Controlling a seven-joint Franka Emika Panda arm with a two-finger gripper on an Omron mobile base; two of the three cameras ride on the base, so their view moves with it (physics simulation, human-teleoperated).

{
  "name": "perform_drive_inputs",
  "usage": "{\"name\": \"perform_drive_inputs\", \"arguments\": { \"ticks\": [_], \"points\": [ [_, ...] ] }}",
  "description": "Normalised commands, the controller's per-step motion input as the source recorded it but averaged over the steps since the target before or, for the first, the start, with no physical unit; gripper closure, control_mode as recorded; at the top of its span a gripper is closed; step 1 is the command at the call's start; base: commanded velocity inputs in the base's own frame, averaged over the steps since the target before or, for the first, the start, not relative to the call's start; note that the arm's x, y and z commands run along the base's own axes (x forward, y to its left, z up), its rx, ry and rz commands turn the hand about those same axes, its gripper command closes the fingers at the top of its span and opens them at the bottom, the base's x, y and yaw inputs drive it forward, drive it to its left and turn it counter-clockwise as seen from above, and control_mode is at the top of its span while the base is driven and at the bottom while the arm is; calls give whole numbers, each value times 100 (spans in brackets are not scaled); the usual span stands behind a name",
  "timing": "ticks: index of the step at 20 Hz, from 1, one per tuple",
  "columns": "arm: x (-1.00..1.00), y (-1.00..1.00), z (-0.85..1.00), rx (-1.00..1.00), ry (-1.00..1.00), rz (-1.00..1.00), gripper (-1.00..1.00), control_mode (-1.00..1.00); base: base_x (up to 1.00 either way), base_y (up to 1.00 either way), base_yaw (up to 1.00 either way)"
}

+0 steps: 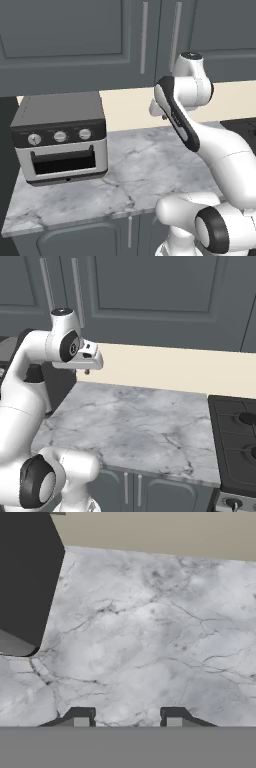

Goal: Move the bowls from the cabinet to the plates on the dining table.

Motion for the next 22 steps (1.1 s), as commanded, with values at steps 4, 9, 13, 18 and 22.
{"name": "perform_drive_inputs", "arguments": {
  "ticks": [4, 9, 13, 18, 22],
  "points": [
    [-4, 0, 7, 0, -4, 0, -100, -100, 0, 0, 0],
    [-13, 0, 19, 0, -13, 0, -100, -100, 0, 0, 0],
    [-13, 0, 29, 0, -15, 0, -100, -100, 0, 0, 0],
    [-12, 0, 33, 0, -16, 0, -100, -100, 0, 0, 0],
    [-10, -4, 34, 0, -17, 0, -100, -100, 0, 0, 0]
  ]
}}
